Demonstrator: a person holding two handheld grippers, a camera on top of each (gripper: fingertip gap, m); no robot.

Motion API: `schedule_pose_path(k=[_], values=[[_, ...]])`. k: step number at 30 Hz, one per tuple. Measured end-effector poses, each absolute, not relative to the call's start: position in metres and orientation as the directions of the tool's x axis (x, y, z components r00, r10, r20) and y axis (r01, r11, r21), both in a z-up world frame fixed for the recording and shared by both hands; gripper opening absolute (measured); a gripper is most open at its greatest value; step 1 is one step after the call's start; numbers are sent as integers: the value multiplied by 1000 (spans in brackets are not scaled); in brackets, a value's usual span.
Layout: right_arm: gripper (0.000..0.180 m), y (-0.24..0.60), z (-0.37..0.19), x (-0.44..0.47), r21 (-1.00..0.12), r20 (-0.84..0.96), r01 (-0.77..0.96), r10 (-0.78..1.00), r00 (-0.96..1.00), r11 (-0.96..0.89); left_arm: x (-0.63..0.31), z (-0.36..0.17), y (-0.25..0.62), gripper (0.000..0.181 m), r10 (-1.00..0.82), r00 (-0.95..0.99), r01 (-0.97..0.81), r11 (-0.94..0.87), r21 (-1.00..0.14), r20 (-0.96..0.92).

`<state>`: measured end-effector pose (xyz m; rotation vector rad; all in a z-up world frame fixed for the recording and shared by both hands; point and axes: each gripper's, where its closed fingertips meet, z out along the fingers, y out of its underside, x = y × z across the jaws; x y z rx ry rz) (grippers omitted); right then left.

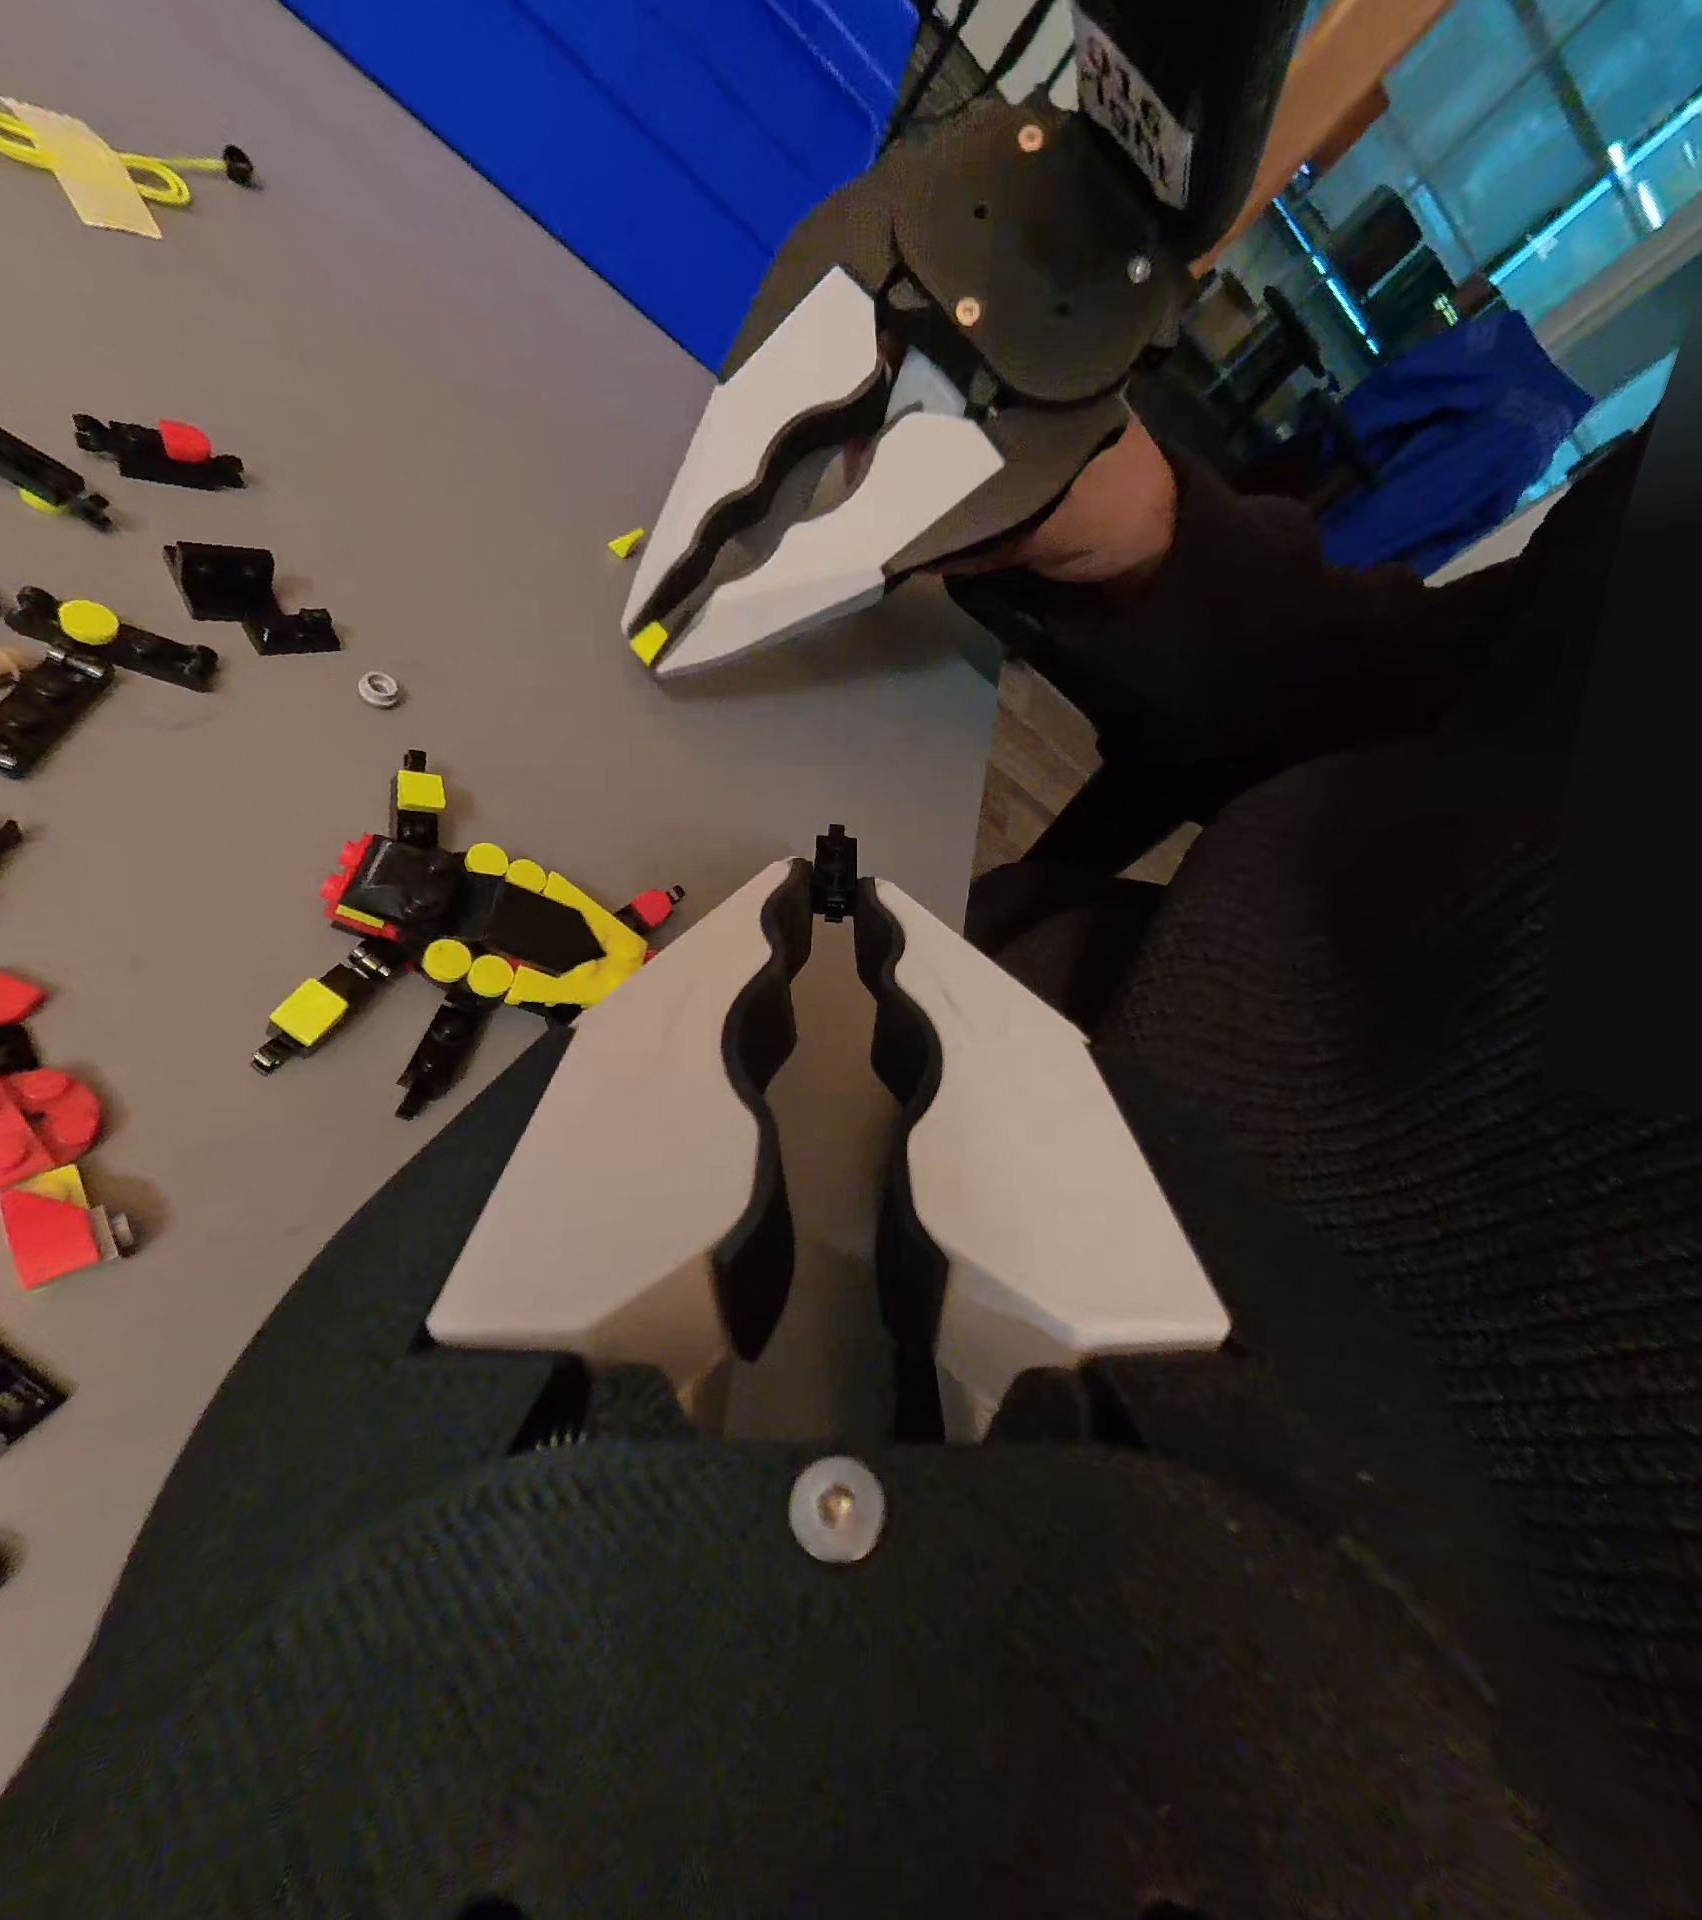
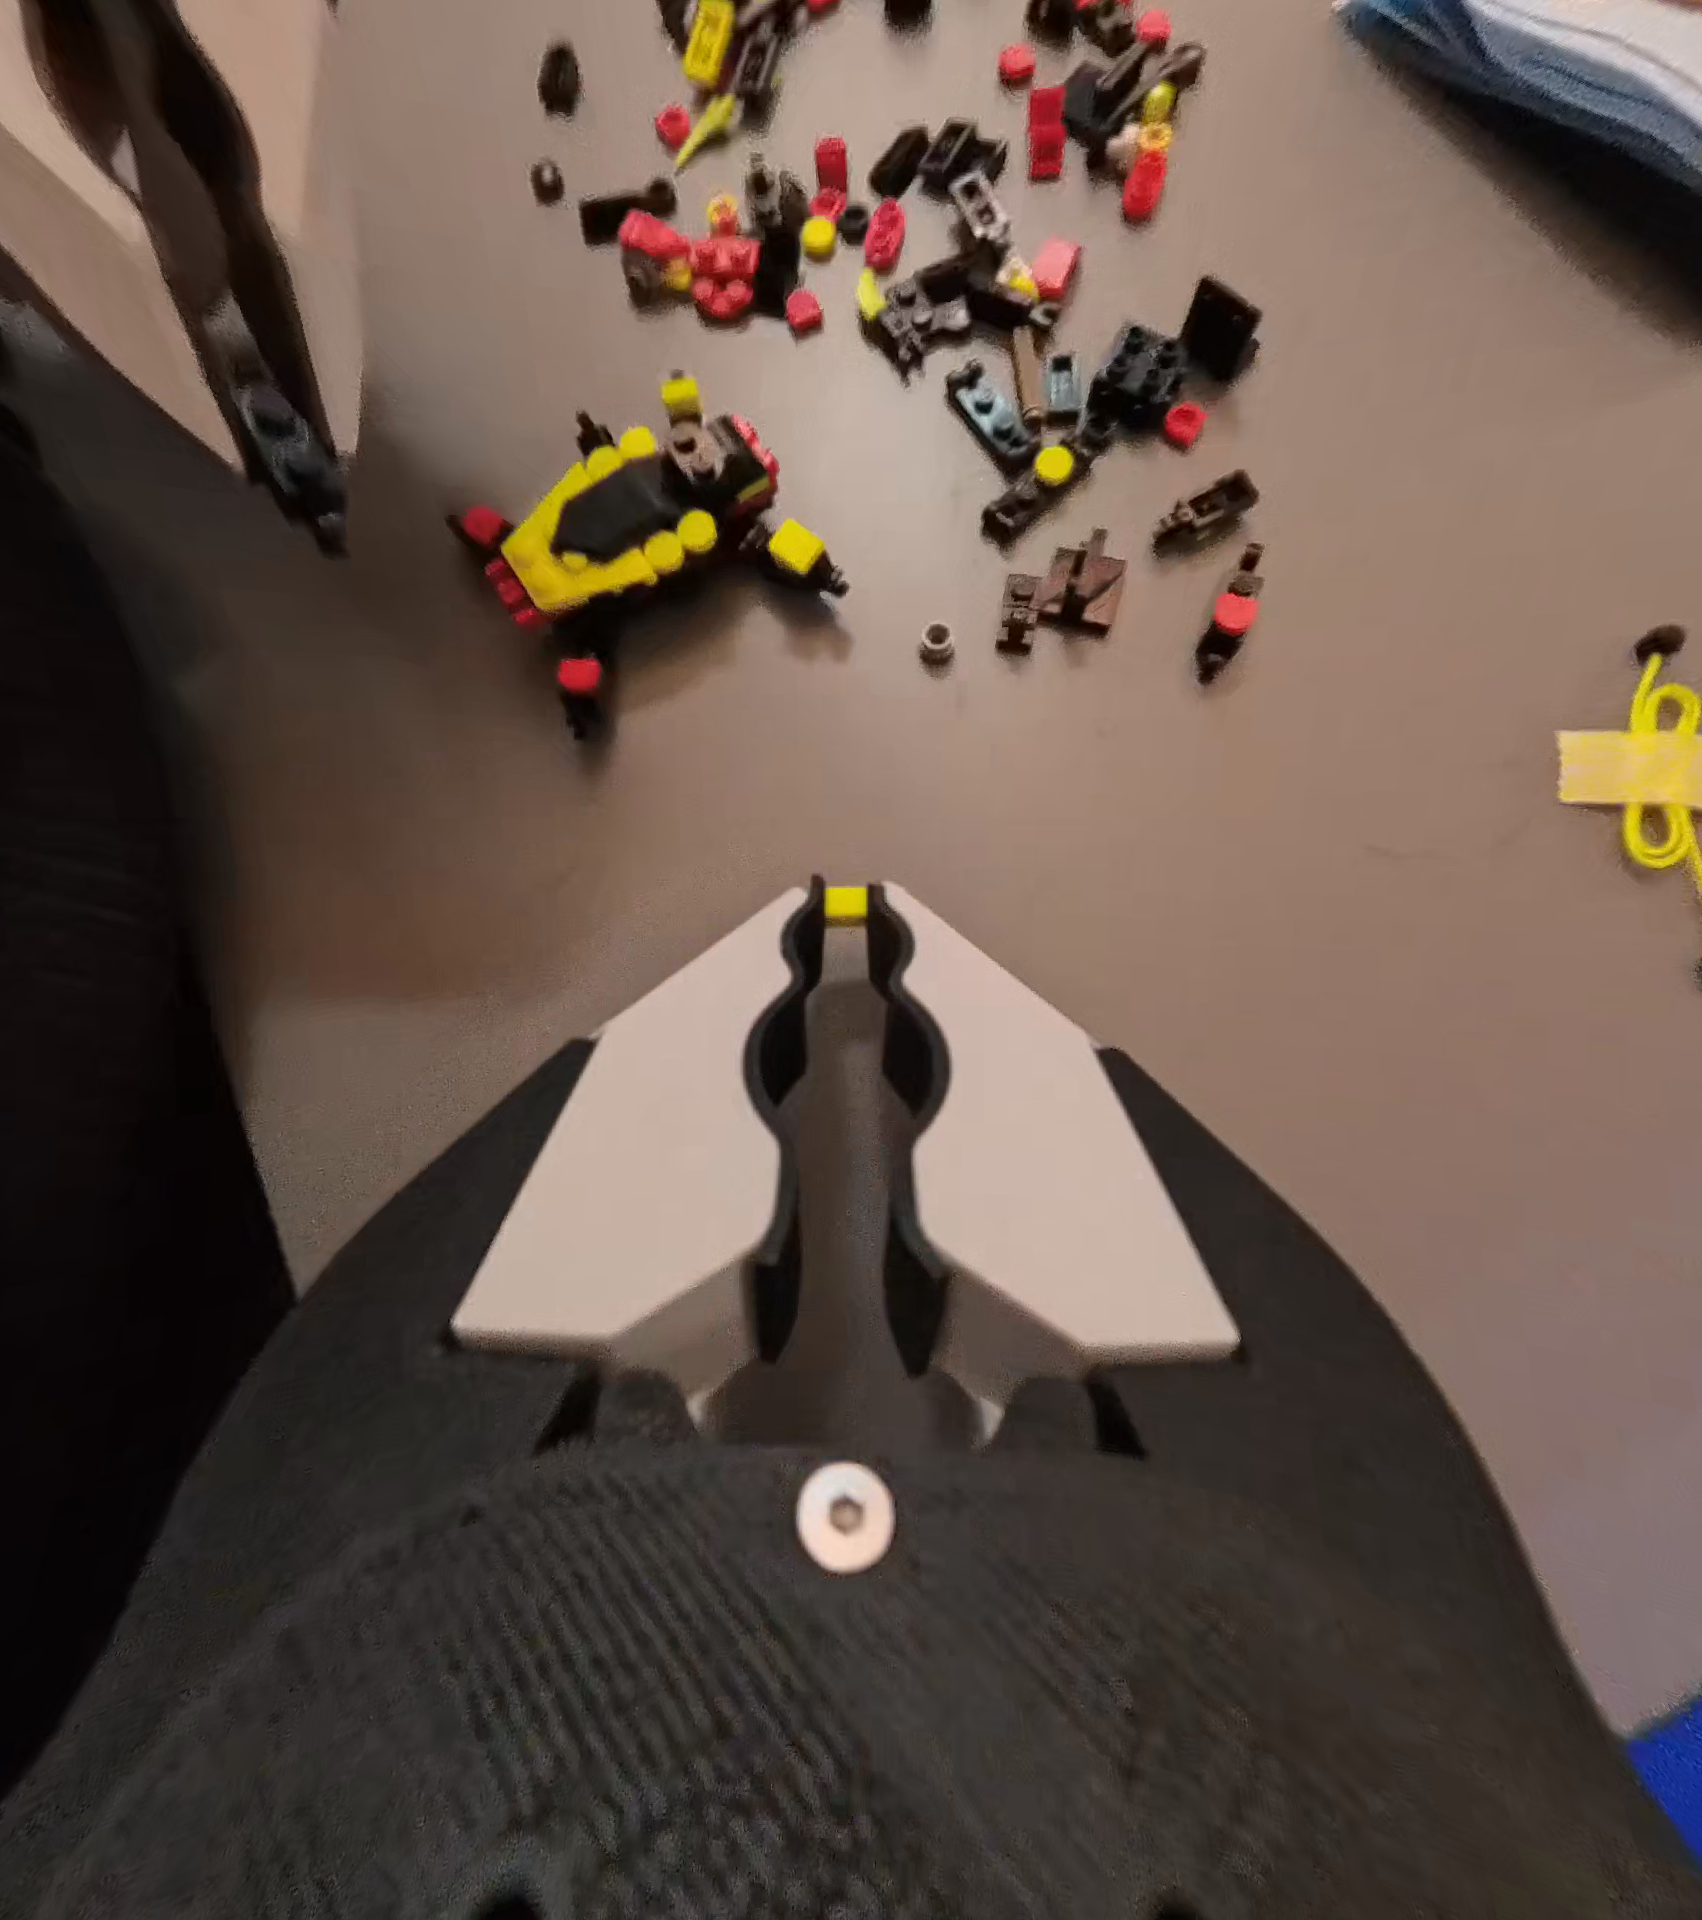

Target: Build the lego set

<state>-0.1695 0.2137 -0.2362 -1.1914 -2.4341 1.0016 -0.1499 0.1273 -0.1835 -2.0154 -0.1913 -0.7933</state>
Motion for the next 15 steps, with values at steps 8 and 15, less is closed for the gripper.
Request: schedule_pose_path(k=[8, 15], values=[[6, 214, -235, -166, -687, -108, 597, 754, -648, 414, -137, -191, 133, 6, -216, 779, 388, -571, -723, 589], [6, 224, -240, -154, -670, -129, 595, 721, -681, 444, -119, -214, 153, 7, -210, 884, 226, -590, -775, 418]])
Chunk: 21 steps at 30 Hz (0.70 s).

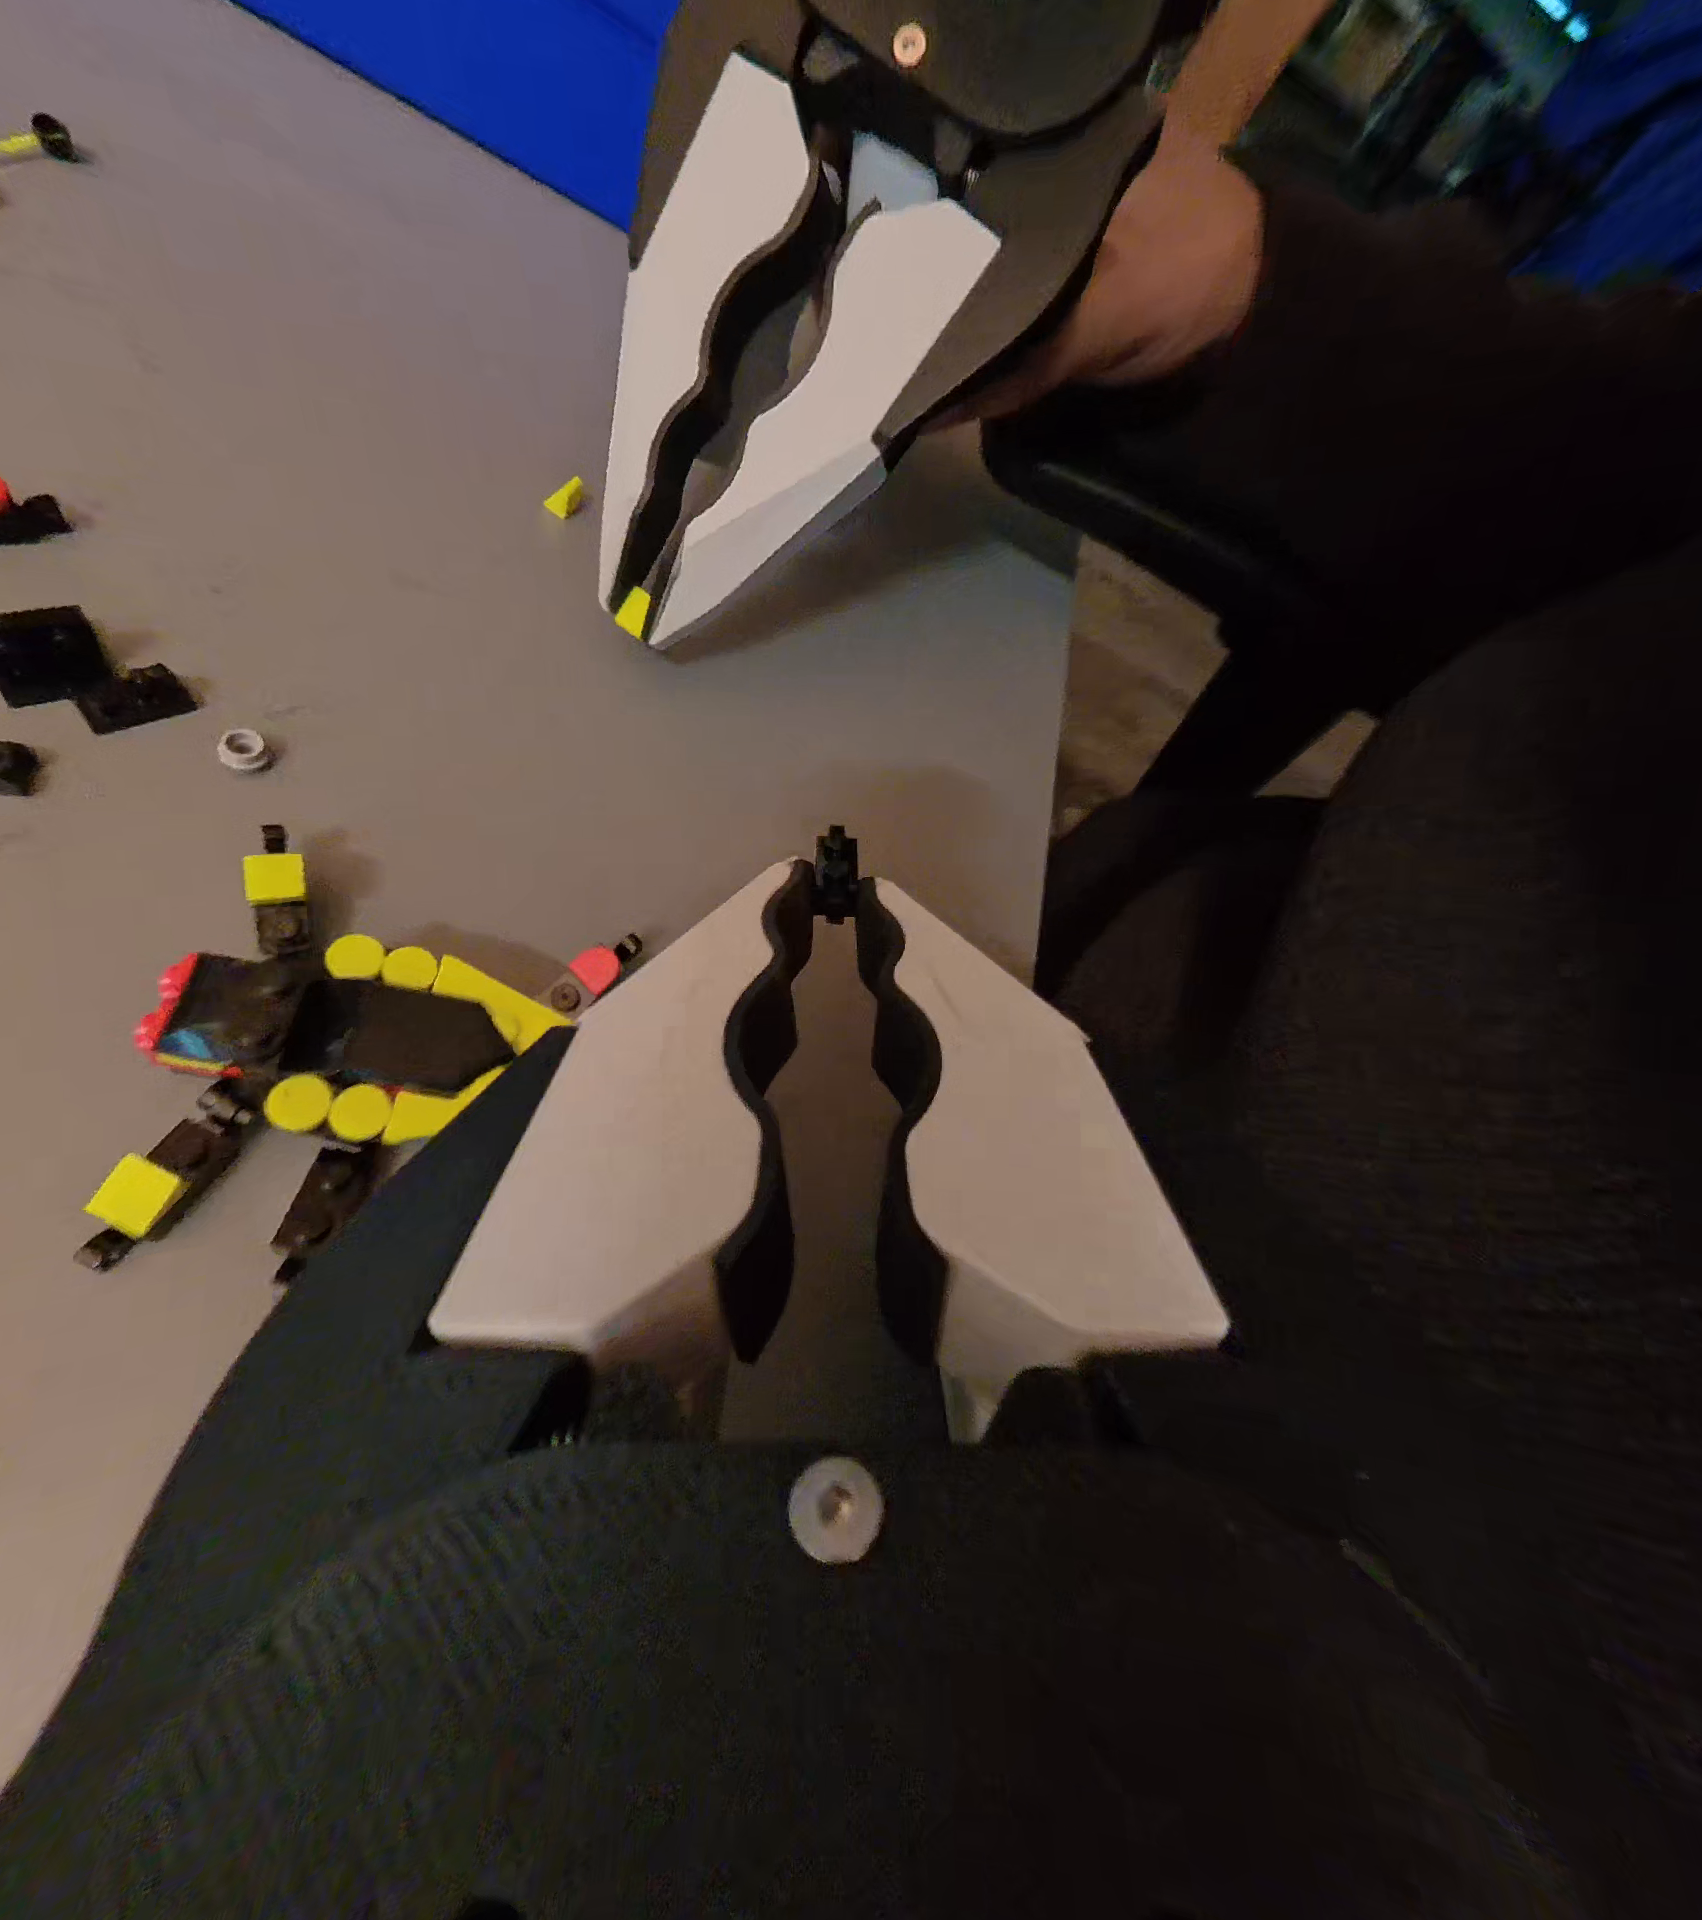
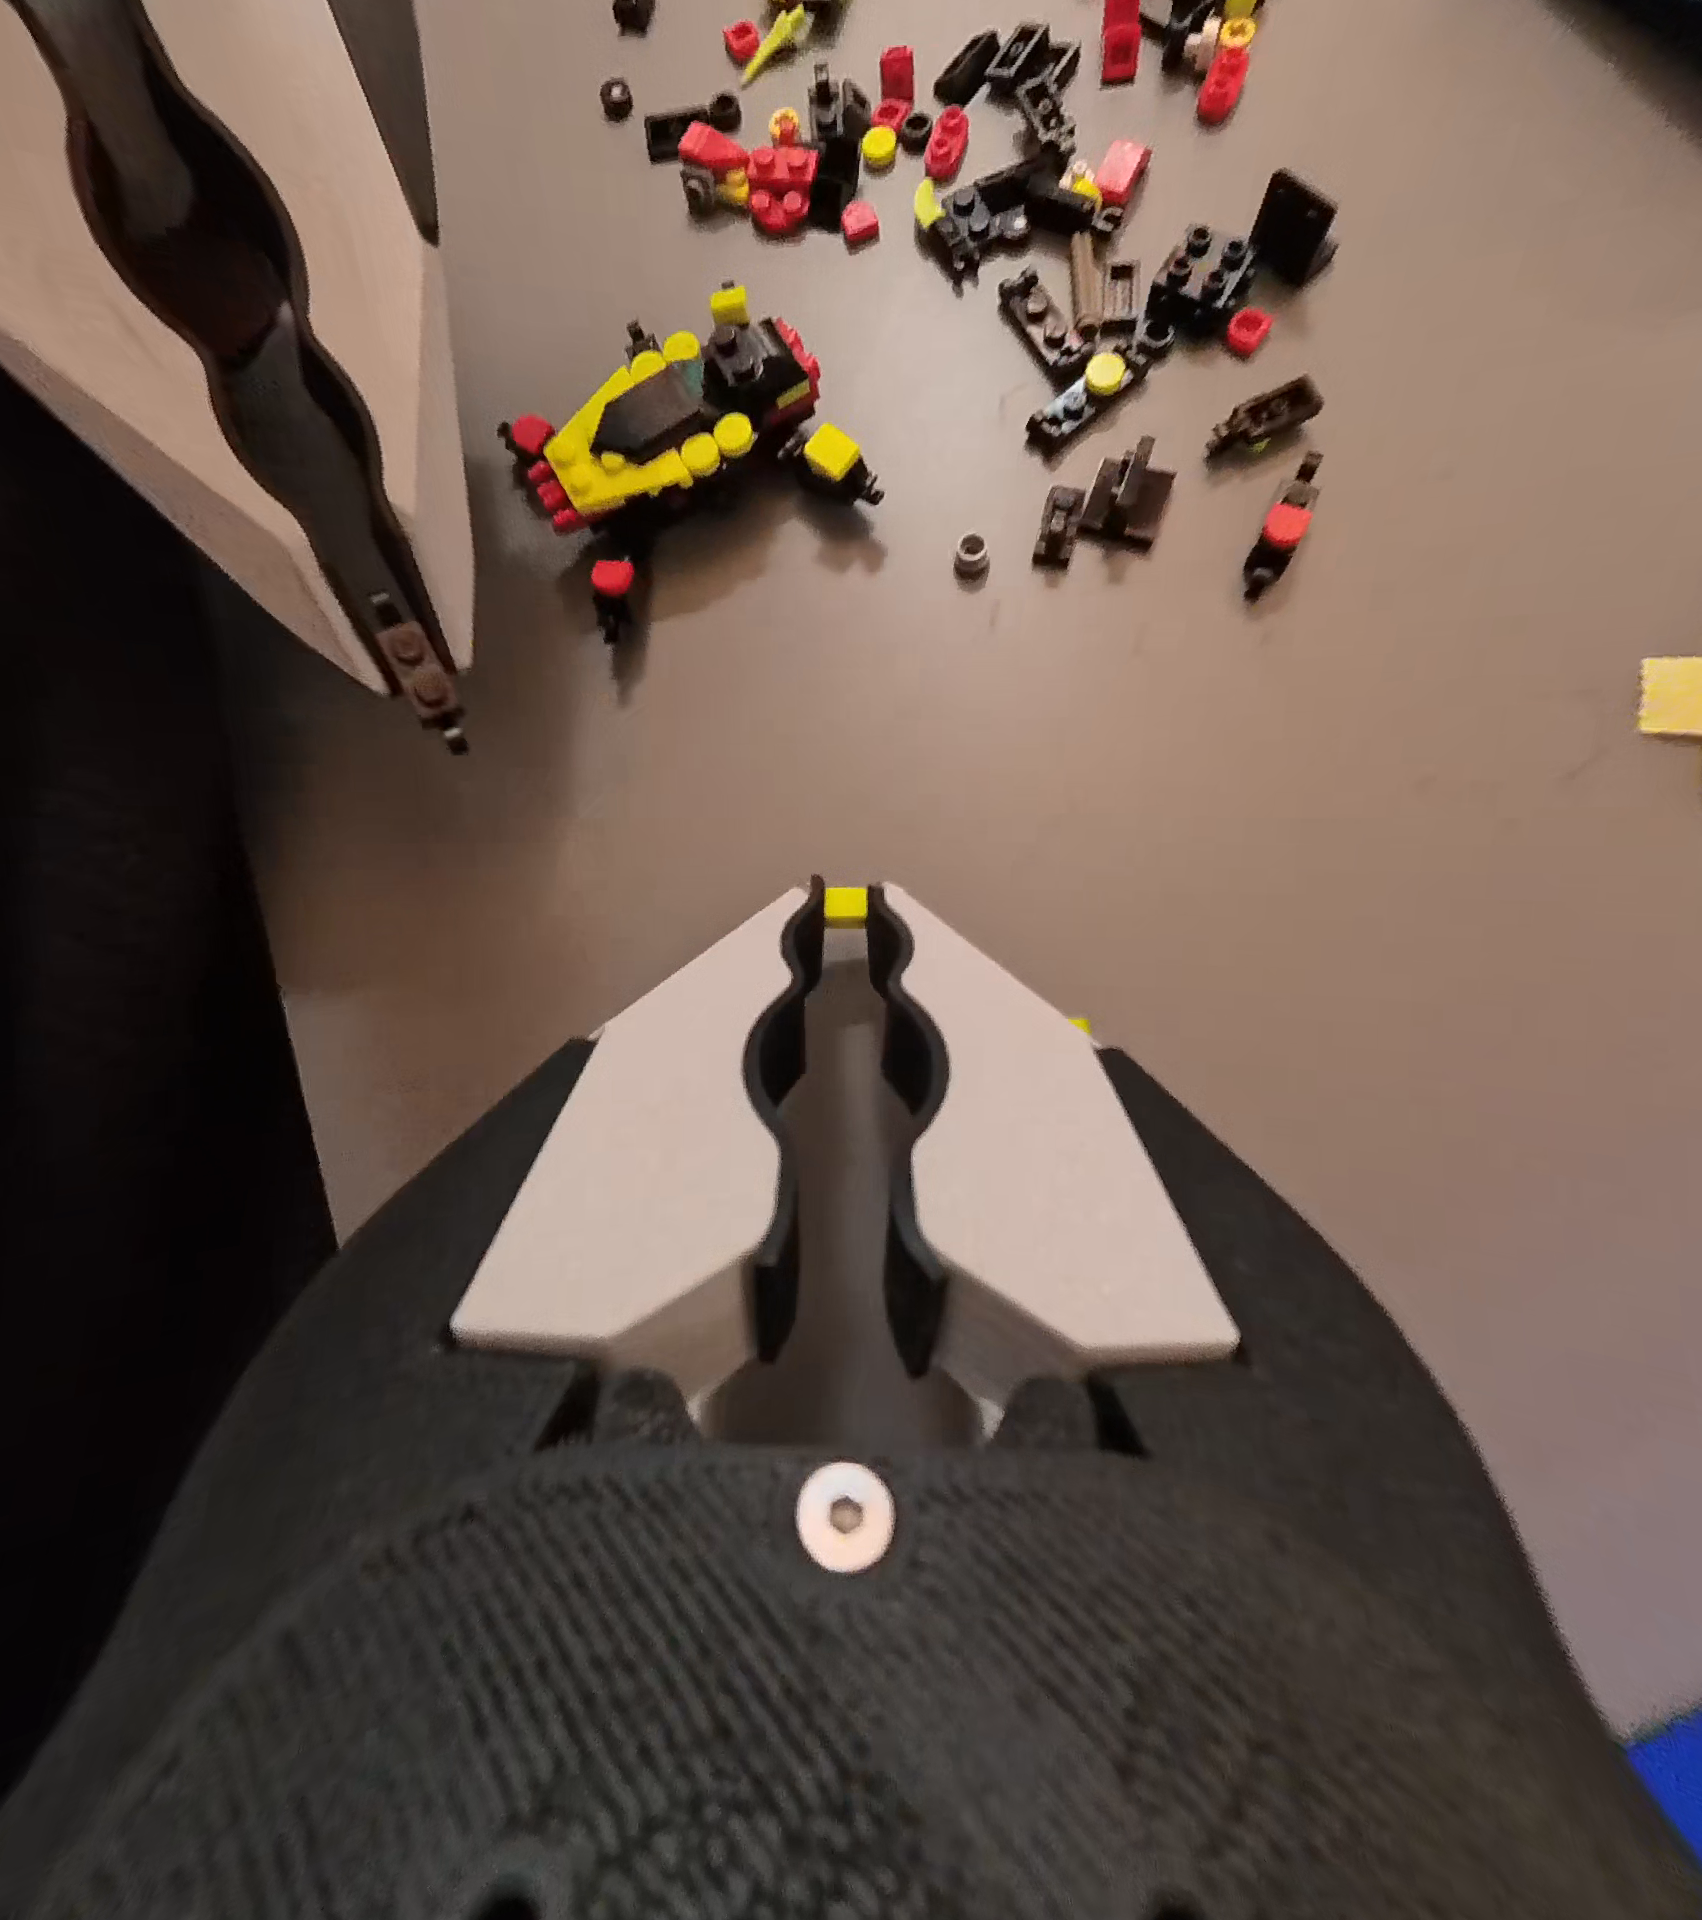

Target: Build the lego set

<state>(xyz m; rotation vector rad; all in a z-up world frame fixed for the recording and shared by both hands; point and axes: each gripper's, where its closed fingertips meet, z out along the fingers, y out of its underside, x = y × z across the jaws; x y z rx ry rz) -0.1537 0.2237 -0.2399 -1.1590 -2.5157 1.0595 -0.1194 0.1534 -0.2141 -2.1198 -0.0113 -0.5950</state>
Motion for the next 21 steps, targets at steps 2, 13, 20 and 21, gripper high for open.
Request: schedule_pose_path(k=[2, 13, 20, 21], values=[[6, 227, -244, -151, -656, -117, 593, 713, -691, 467, -113, -222, 160, 7, -202, 890, 219, -599, -771, 410], [16, 236, -246, -146, -631, -87, 606, 732, -675, 485, -106, -246, 182, 7, -125, 920, 185, -700, -690, 373], [16, 253, -227, -147, -648, -74, 616, 769, -635, 447, -109, -249, 182, 7, -98, 920, 200, -714, -671, 379], [16, 254, -227, -144, -641, -88, 626, 768, -635, 444, -109, -249, 182, 7, -98, 921, 198, -713, -672, 376]])
